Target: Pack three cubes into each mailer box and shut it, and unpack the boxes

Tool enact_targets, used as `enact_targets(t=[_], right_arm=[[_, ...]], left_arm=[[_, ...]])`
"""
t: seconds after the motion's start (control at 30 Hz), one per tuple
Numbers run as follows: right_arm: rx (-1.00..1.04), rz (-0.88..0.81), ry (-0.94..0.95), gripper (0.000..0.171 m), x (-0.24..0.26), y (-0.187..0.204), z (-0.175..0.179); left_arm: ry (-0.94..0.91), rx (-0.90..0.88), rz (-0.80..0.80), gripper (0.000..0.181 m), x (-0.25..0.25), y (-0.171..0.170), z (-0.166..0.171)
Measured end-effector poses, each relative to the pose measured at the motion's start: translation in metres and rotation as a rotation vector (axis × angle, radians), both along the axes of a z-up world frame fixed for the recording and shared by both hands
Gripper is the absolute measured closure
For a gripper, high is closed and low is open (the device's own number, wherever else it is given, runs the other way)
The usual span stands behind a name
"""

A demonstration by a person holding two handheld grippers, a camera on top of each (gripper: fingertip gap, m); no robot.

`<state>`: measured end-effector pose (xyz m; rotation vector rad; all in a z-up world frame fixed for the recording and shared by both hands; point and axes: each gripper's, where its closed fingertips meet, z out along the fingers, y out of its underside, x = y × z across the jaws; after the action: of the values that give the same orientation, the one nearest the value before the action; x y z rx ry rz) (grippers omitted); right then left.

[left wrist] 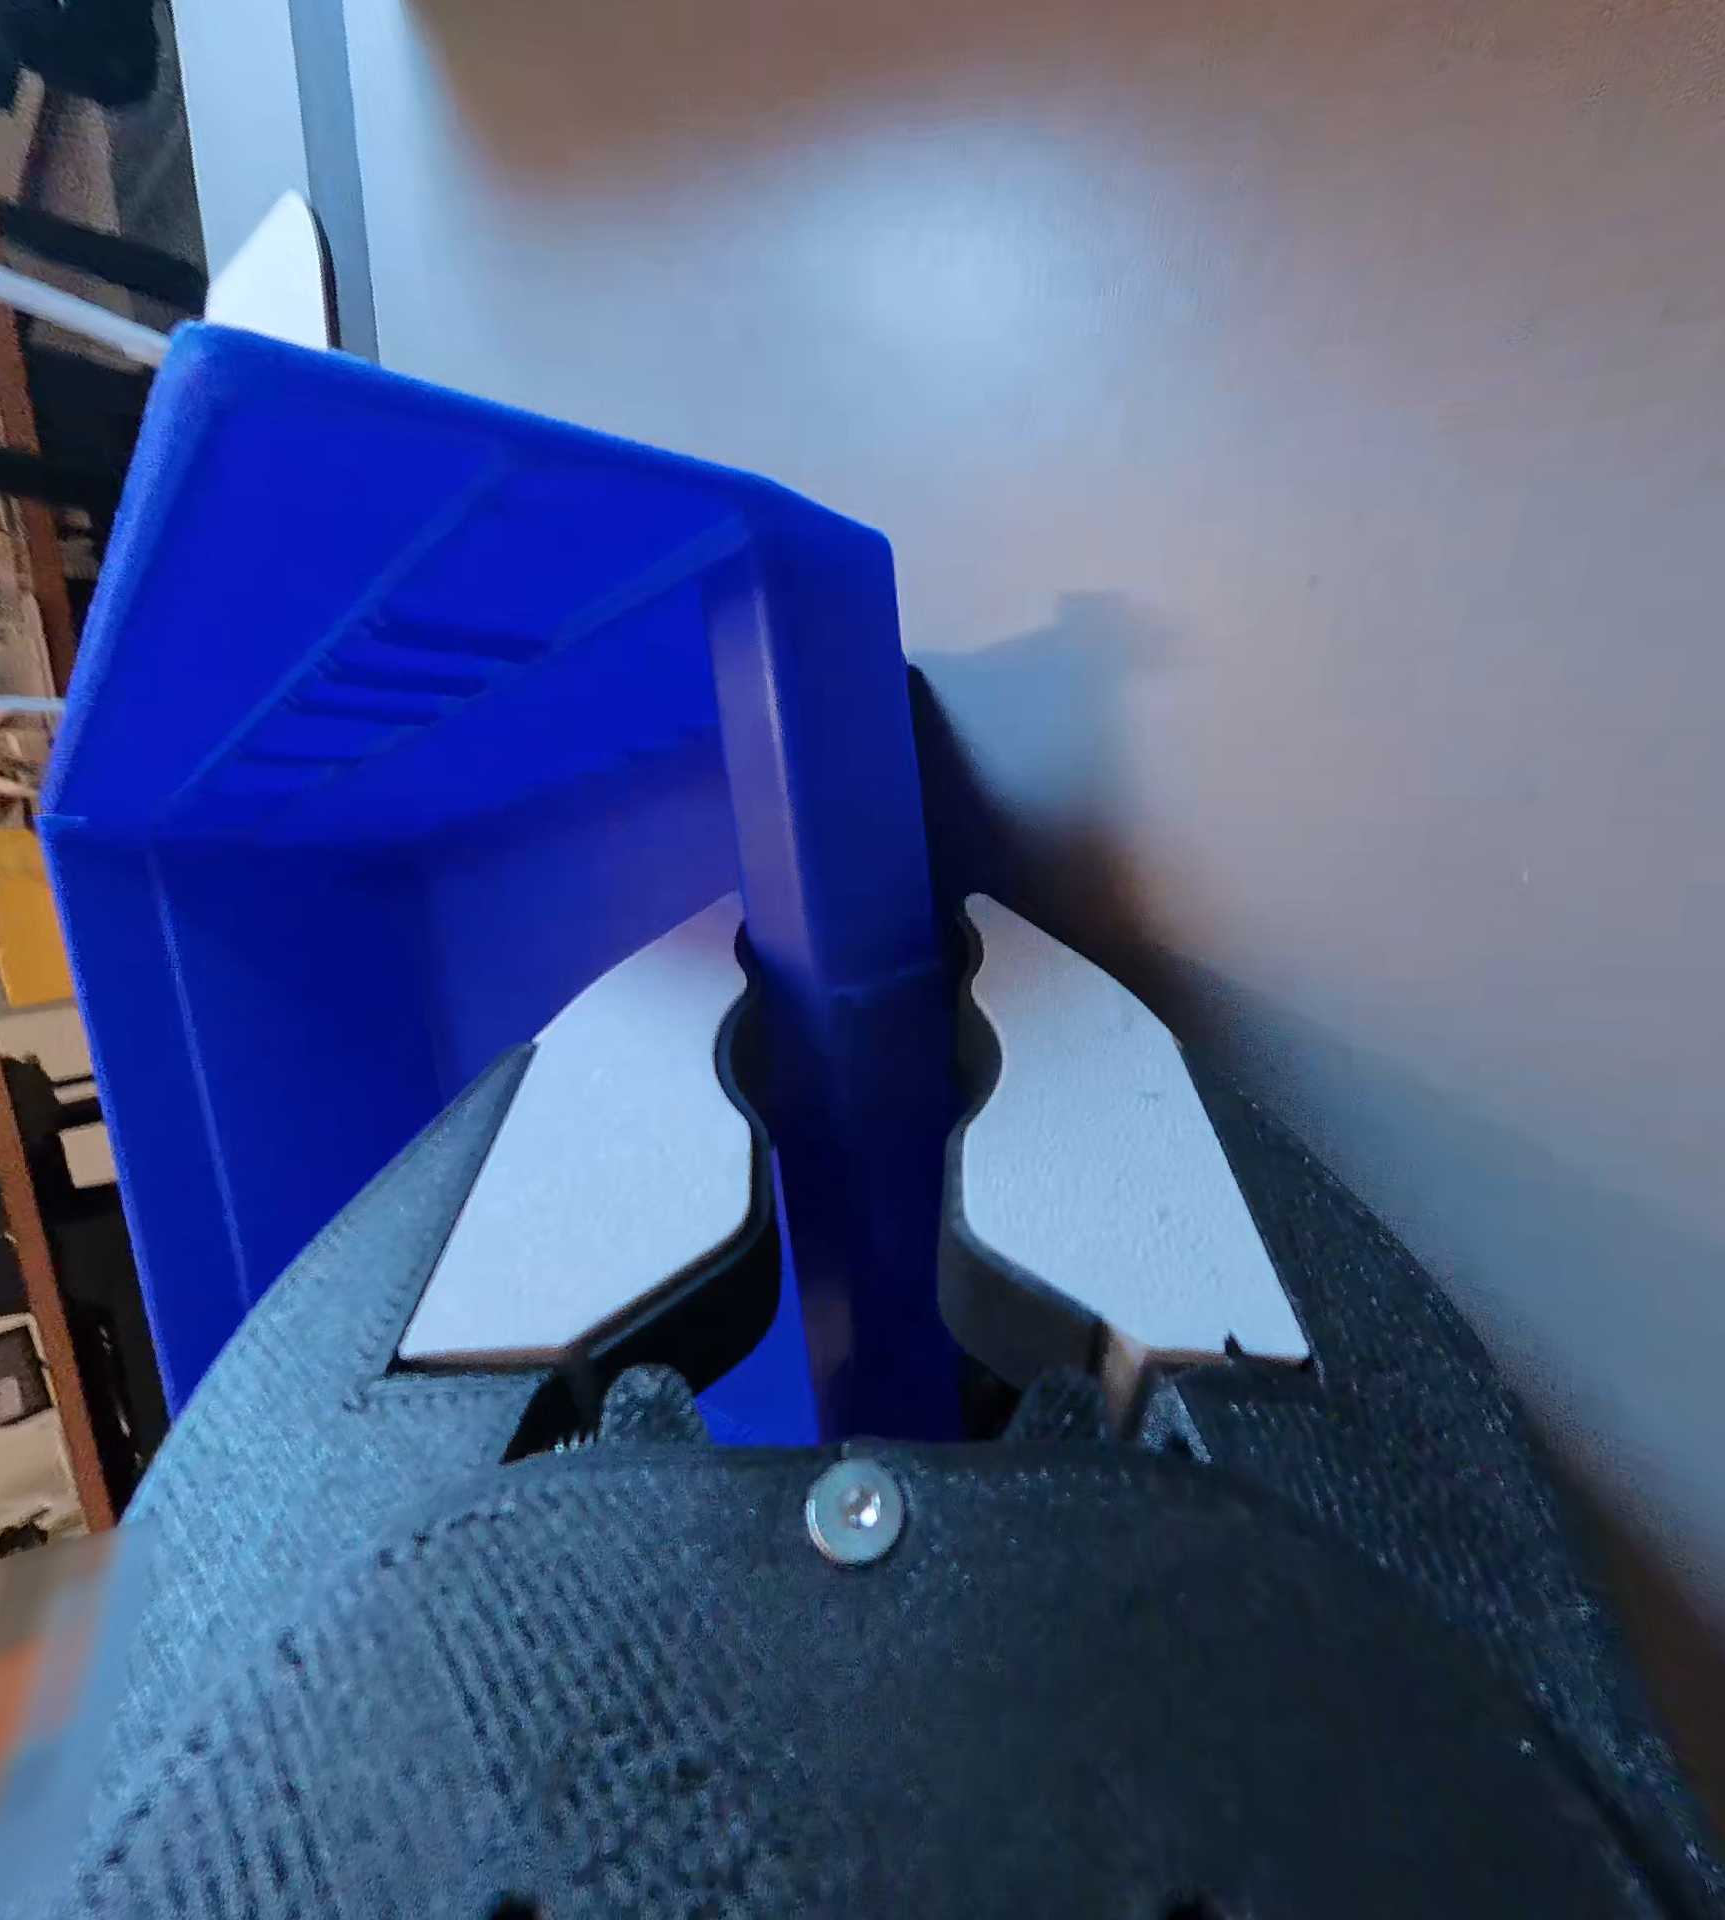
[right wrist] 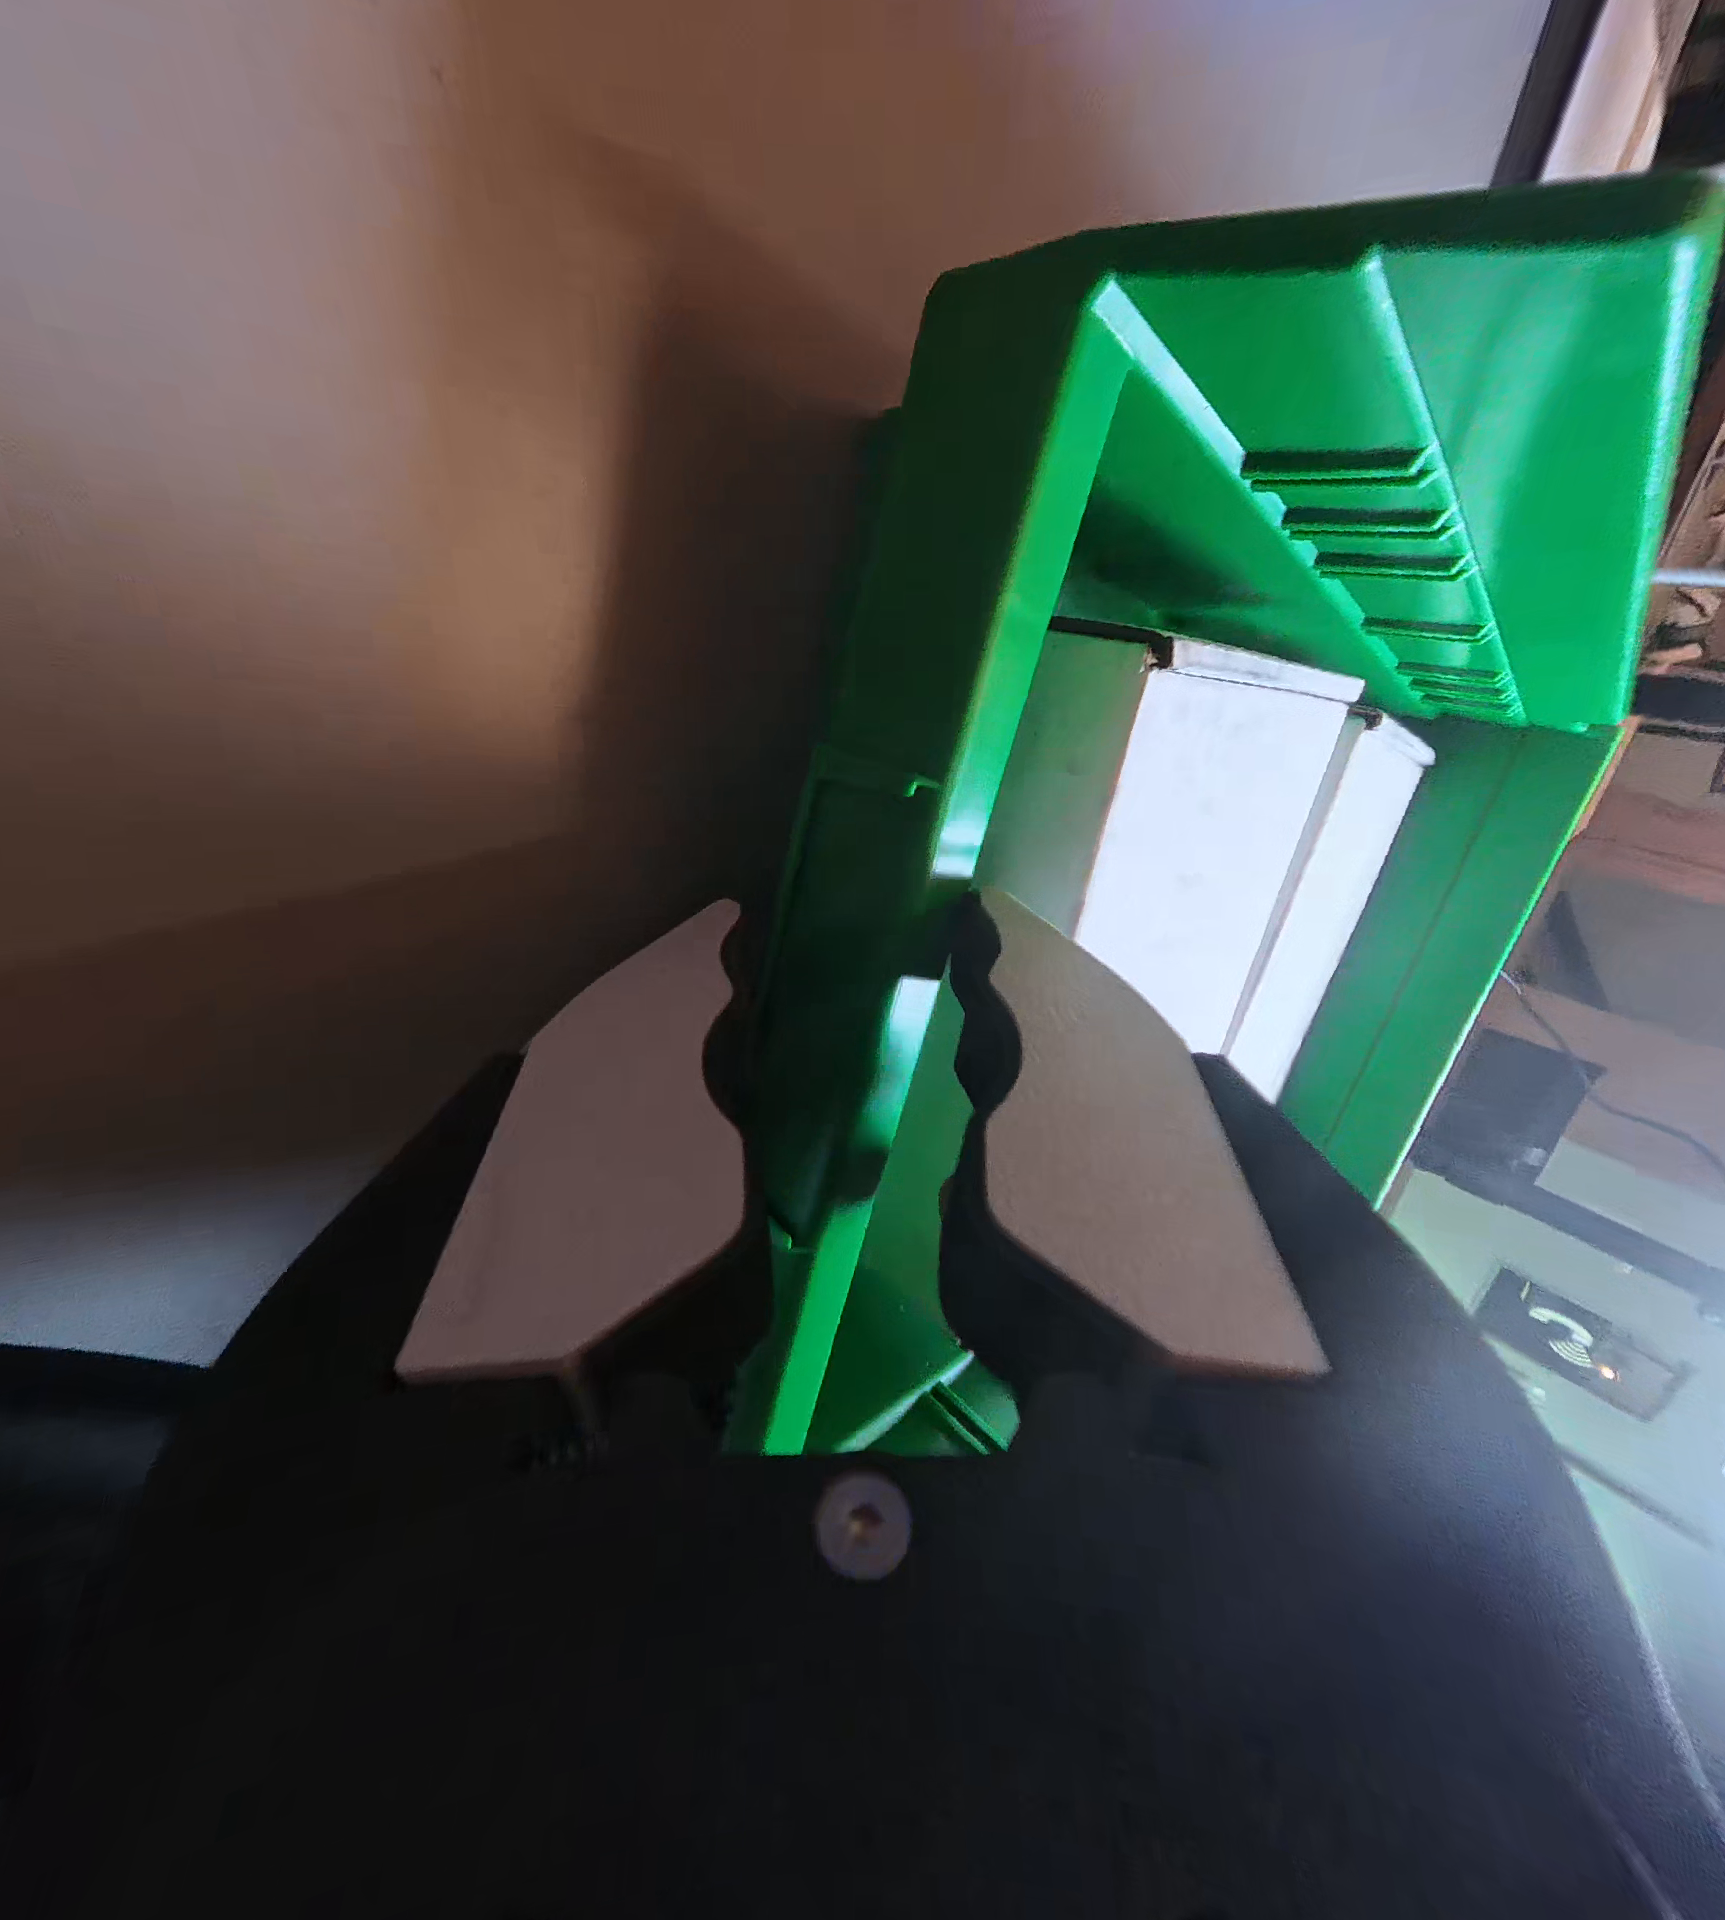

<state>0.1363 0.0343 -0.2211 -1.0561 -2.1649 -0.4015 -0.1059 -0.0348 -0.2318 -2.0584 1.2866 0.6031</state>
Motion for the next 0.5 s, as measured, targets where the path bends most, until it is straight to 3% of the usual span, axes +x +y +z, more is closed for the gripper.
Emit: enact_targets(t=[0.1,0.23,0.37,0.5], right_arm=[[-0.015,0.01,0.111,0.133,-0.008,-0.018,0.009],[-0.265,-0.093,0.433,0.127,-0.004,-0.042,0.05],[-0.457,-0.318,0.851,0.123,0.043,-0.021,0.101],[-0.549,-0.634,1.076,0.117,0.102,0.021,0.09]], left_arm=[[0.022,0.038,-0.08,0.149,0.018,0.012,0.001],[-0.003,0.124,-0.036,0.141,0.036,0.013,0.026],[-0.468,0.193,0.015,0.136,0.095,-0.01,0.069],[-0.944,0.199,0.161,0.132,0.14,-0.017,0.088]])
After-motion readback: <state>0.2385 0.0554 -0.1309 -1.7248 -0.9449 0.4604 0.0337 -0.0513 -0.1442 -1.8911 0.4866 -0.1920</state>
